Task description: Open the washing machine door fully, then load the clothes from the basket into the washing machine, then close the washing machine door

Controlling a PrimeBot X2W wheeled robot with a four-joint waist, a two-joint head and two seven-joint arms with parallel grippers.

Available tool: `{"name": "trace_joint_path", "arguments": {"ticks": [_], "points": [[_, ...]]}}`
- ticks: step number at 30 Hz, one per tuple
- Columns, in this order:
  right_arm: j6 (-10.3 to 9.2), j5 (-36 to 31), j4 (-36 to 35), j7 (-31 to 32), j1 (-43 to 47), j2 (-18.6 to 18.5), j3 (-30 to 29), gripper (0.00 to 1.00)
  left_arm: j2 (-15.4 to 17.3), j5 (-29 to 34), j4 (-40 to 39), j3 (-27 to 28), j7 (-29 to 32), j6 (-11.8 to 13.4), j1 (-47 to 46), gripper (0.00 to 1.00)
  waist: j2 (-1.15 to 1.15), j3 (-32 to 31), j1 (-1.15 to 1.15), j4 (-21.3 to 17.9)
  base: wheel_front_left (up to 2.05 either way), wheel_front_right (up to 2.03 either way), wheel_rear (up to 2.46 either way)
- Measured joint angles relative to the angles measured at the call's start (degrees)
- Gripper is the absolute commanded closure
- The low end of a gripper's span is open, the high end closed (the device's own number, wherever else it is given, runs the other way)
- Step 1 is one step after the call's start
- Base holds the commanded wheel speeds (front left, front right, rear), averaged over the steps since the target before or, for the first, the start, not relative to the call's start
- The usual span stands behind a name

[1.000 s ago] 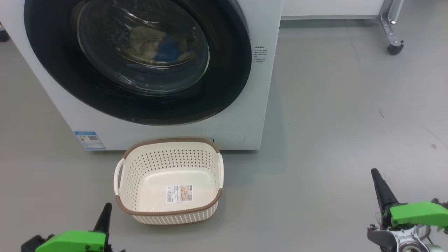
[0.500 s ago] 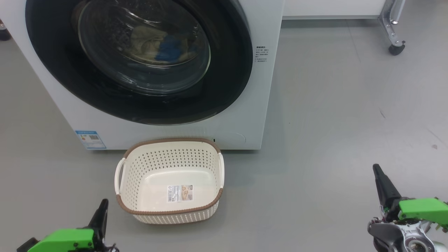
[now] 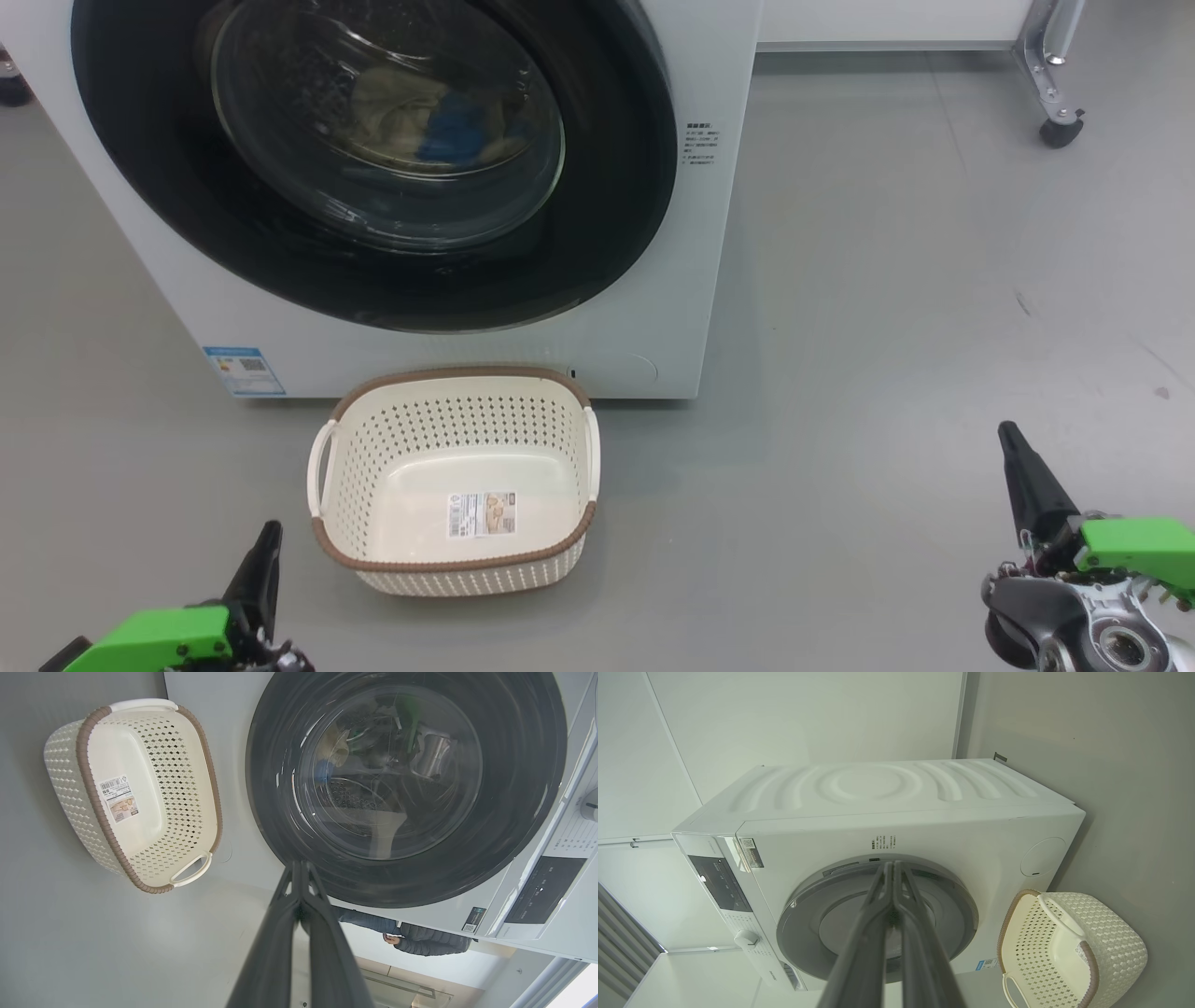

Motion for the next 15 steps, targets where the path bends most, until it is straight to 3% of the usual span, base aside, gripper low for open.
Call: {"name": "trace_joint_path", "arguments": {"ticks": [15], "points": [[0.0, 0.0, 0.1, 0.47, 0.0, 0.0, -0.3, 1.0, -0.04, 0.0, 0.0, 0.03, 0.0, 0.0, 0.0, 1.0, 0.0, 0.0, 0.0, 0.0, 0.0, 0.0, 0.0]]}}
